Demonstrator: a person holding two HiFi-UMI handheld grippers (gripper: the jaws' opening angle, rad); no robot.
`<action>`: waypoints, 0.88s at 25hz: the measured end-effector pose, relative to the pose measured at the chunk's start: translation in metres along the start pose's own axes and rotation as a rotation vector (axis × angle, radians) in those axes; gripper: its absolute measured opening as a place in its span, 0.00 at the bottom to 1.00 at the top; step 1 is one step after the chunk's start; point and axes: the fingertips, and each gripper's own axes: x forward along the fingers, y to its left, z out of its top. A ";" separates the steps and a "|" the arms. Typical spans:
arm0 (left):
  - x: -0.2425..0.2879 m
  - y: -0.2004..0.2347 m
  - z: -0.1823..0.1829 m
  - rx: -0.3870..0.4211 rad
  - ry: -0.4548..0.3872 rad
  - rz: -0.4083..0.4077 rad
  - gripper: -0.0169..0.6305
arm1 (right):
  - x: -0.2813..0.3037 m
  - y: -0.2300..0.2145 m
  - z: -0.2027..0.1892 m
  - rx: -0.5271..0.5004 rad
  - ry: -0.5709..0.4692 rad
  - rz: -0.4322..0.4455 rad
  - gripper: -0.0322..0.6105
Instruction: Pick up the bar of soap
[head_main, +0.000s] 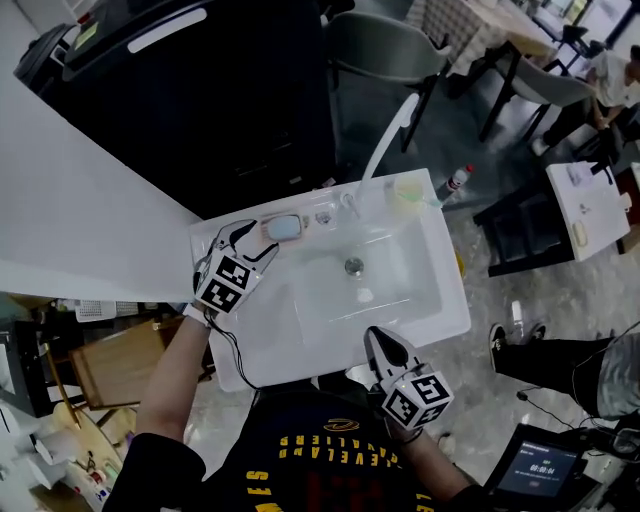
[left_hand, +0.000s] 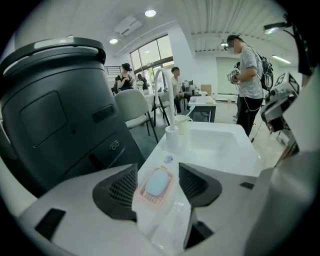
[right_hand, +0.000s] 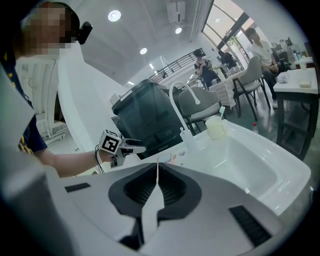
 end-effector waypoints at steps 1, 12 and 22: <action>0.006 0.002 -0.002 0.013 0.008 -0.008 0.43 | 0.003 -0.001 -0.001 0.003 0.005 -0.006 0.08; 0.047 0.003 -0.019 0.148 0.092 -0.096 0.45 | 0.046 0.005 0.000 0.000 0.048 -0.005 0.08; 0.078 0.004 -0.045 0.192 0.166 -0.142 0.45 | 0.069 0.007 0.000 -0.017 0.066 0.013 0.08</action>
